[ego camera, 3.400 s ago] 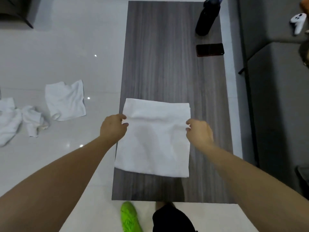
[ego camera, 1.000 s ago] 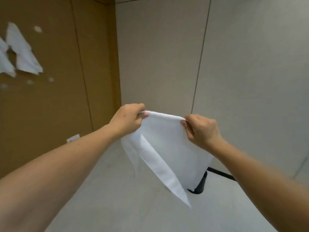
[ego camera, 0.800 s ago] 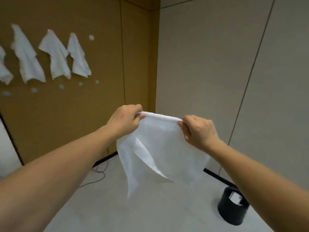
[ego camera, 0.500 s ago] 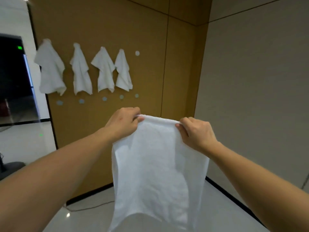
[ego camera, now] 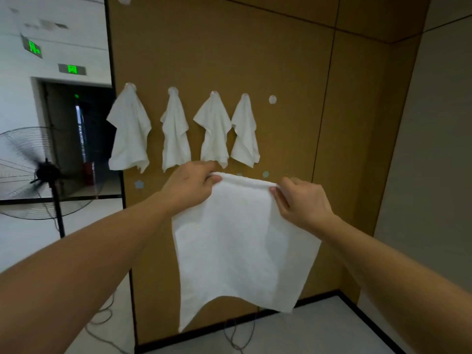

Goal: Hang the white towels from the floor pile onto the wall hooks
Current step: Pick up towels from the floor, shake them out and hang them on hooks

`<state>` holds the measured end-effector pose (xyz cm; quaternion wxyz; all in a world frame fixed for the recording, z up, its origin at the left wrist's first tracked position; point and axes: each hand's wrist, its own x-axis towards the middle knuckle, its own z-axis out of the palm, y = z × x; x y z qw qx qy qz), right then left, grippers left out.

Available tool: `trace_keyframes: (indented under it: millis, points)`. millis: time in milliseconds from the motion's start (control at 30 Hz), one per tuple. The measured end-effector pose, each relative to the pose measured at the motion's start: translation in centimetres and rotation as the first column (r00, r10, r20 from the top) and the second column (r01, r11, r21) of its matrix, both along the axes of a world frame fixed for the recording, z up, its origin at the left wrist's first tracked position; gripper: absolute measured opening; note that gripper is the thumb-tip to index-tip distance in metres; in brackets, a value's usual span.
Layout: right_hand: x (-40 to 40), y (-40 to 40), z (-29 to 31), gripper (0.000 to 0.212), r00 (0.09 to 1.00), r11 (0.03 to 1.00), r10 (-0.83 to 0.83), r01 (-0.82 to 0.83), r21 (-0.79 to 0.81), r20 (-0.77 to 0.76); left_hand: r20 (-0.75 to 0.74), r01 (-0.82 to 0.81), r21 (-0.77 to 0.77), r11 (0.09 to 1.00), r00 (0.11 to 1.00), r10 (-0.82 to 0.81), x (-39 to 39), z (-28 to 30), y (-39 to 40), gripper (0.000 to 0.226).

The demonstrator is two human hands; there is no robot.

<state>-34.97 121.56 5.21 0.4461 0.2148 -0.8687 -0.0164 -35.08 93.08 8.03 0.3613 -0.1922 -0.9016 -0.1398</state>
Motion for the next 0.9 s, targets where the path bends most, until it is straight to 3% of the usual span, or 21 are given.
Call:
trace_keyframes:
  millis: [400, 900]
  points:
    - [-23.4, -1.0, 4.3, 0.033, 0.986, 0.987, 0.158, -0.158, -0.002, -0.058, -0.136, -0.168, -0.029, 0.985, 0.977, 0.163, -18.7, 4.5, -0.7, 0.037]
    - [-43.5, -5.8, 10.7, 0.024, 0.894, 0.924, 0.355, -0.381, -0.045, -0.274, -0.242, -0.259, -0.049, 0.965, 0.94, 0.24, -35.2, 10.8, -4.4, 0.031]
